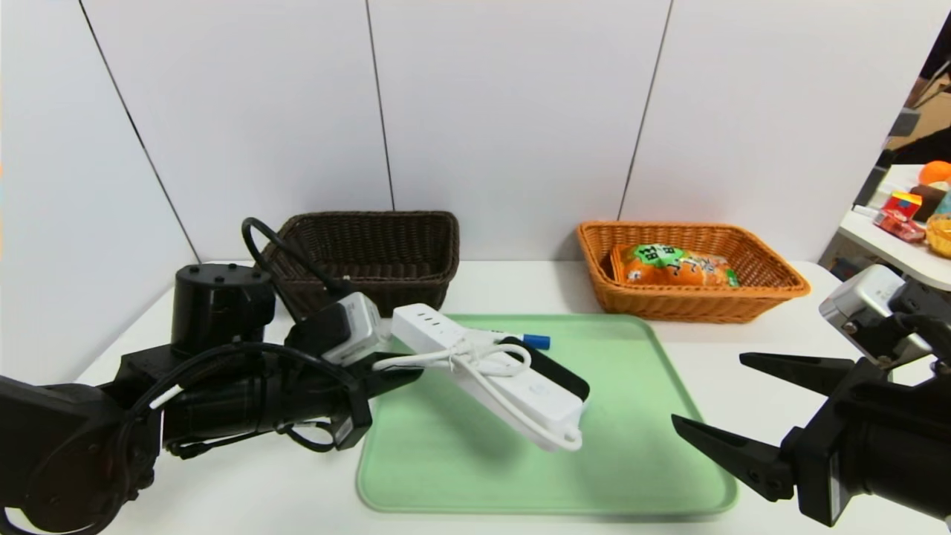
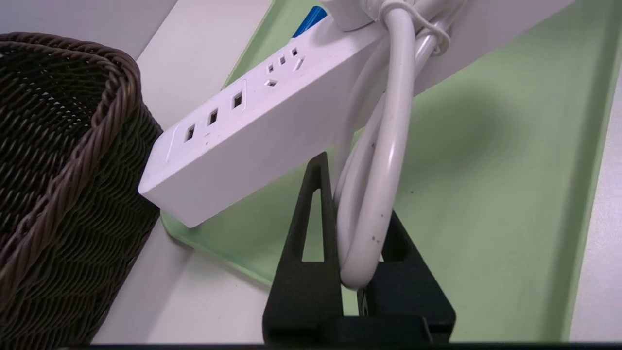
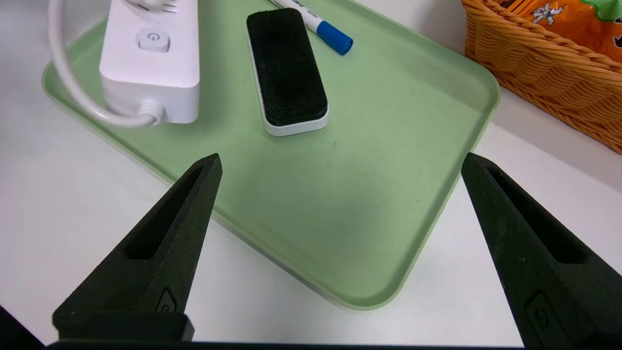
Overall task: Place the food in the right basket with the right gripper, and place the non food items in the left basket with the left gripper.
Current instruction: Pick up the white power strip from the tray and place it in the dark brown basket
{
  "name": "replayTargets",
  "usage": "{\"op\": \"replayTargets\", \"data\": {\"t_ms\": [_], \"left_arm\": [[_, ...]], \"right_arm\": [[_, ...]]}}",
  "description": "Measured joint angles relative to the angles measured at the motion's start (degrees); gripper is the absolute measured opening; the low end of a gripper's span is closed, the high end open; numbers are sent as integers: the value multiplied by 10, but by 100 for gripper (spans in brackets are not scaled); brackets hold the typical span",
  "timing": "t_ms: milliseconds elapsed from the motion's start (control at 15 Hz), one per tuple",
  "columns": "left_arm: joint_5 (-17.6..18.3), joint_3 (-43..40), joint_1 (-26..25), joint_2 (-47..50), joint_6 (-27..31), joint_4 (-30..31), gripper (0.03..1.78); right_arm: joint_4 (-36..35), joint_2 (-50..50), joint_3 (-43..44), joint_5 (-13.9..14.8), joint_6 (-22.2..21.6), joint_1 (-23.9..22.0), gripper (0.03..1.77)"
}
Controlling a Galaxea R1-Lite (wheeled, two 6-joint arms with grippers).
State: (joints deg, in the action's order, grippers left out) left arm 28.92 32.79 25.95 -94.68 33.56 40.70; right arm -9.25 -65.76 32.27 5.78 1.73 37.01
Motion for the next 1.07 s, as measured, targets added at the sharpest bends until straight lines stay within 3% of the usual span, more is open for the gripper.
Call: {"op": "replayTargets", "data": {"t_ms": [267, 1067], "left_arm": [[-21, -11, 2, 33, 0, -1, 15], [-145, -4, 9, 95, -10, 2, 15]], "right_arm": [[0, 0, 0, 0, 0, 3, 170], [0, 2, 1, 1, 1, 7, 170]]}}
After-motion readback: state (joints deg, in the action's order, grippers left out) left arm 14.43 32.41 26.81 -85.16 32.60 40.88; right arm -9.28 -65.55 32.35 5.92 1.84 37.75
